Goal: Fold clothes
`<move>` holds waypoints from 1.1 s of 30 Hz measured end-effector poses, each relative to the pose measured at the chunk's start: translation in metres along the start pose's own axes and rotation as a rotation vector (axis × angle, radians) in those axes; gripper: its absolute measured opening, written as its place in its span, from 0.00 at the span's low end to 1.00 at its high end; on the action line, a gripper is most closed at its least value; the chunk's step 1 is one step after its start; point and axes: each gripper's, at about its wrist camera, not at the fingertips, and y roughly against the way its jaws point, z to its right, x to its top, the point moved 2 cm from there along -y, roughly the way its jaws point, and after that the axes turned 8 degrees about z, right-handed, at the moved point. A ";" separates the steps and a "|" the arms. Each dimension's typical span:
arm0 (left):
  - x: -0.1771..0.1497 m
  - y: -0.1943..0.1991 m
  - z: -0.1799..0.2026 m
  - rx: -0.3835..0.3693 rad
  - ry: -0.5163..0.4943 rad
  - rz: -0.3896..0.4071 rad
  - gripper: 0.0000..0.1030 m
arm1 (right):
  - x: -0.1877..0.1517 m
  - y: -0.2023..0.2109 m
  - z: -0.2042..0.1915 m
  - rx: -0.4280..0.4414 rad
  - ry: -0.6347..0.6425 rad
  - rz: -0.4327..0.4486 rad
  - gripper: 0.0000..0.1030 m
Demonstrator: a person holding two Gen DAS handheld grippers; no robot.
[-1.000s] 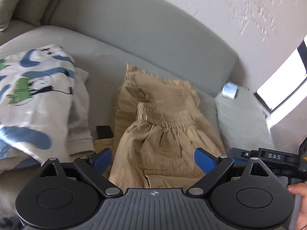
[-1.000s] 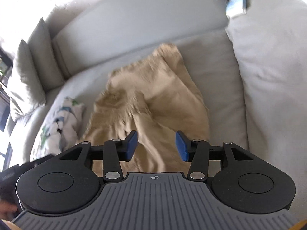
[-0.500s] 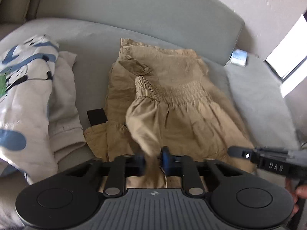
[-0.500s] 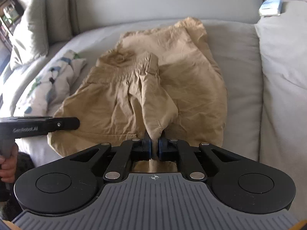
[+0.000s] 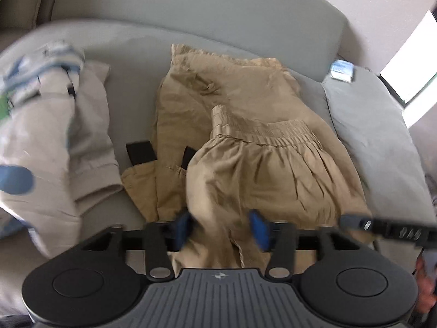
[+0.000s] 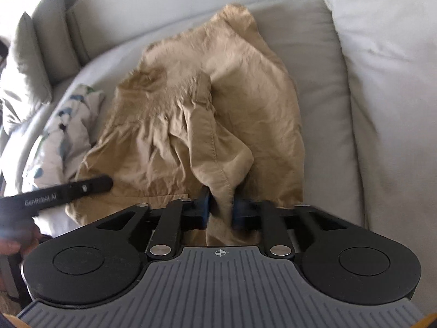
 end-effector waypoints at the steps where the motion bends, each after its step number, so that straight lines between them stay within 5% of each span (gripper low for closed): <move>1: 0.000 0.011 0.005 0.043 -0.036 0.036 0.70 | 0.001 0.009 0.000 -0.008 0.009 0.026 0.42; 4: 0.002 0.041 0.021 0.164 -0.132 0.159 0.82 | 0.003 0.037 0.010 -0.002 -0.025 0.110 0.61; 8: 0.002 0.042 0.030 0.111 -0.113 0.159 0.82 | 0.001 0.044 0.035 0.006 -0.173 0.126 0.85; 13: -0.012 -0.008 0.005 0.141 0.046 -0.051 0.65 | -0.013 0.024 0.060 0.033 -0.354 0.053 0.85; 19: -0.012 -0.013 -0.005 0.113 0.089 -0.057 0.70 | -0.024 0.004 0.060 0.213 -0.459 0.064 0.86; 22: -0.010 -0.014 -0.009 0.098 0.142 -0.059 0.69 | -0.025 -0.009 0.048 0.208 -0.407 0.085 0.86; 24: -0.009 -0.015 -0.010 0.097 0.153 -0.063 0.68 | -0.023 -0.011 0.037 0.169 -0.362 0.109 0.81; 25: -0.008 -0.016 -0.009 0.098 0.151 -0.065 0.68 | -0.022 -0.011 0.031 0.123 -0.322 0.116 0.55; 26: -0.008 -0.016 -0.009 0.098 0.145 -0.067 0.68 | -0.022 -0.010 0.027 0.107 -0.315 0.117 0.13; 33: -0.011 0.000 -0.009 0.072 0.129 -0.108 0.61 | -0.032 0.018 0.018 0.093 -0.322 0.111 0.09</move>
